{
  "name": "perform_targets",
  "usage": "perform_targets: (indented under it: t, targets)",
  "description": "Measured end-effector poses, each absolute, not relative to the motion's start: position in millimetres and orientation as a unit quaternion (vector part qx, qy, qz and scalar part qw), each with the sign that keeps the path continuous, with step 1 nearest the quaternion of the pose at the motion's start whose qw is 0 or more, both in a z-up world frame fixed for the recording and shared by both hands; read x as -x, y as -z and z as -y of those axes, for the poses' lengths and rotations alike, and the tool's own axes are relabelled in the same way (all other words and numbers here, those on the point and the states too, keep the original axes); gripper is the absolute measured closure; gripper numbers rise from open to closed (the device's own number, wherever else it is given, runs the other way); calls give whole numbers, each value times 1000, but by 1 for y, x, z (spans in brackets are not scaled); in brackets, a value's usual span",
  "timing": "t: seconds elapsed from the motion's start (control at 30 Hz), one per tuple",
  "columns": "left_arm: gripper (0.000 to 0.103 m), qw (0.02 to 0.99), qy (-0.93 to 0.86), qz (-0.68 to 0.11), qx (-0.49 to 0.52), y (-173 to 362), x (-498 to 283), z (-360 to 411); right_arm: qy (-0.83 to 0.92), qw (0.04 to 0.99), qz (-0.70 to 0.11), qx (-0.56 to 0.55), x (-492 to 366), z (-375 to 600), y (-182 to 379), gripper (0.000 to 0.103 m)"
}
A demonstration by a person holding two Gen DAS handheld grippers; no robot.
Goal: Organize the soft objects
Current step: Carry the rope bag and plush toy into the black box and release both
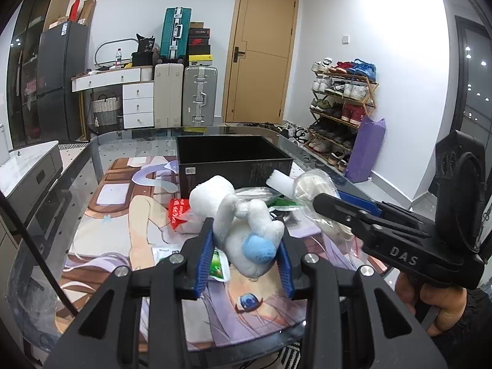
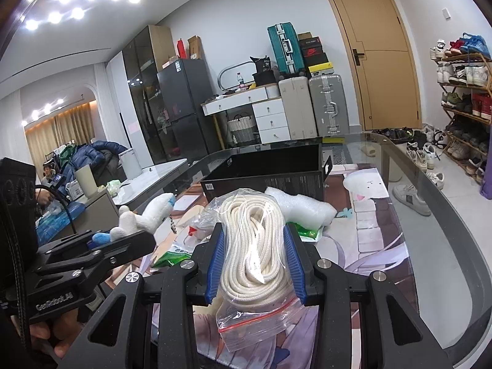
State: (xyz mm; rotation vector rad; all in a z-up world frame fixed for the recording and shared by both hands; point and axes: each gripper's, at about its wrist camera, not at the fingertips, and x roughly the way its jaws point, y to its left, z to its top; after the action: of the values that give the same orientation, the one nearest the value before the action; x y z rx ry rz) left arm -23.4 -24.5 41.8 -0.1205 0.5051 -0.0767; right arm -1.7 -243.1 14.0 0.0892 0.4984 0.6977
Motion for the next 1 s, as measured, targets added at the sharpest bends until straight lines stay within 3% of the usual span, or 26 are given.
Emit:
perform_targets:
  t: [1.0]
  targets:
    - [68,971,37,-231,52,-75,-46,5,-315,921,-230,-15,-55,221,-63,65]
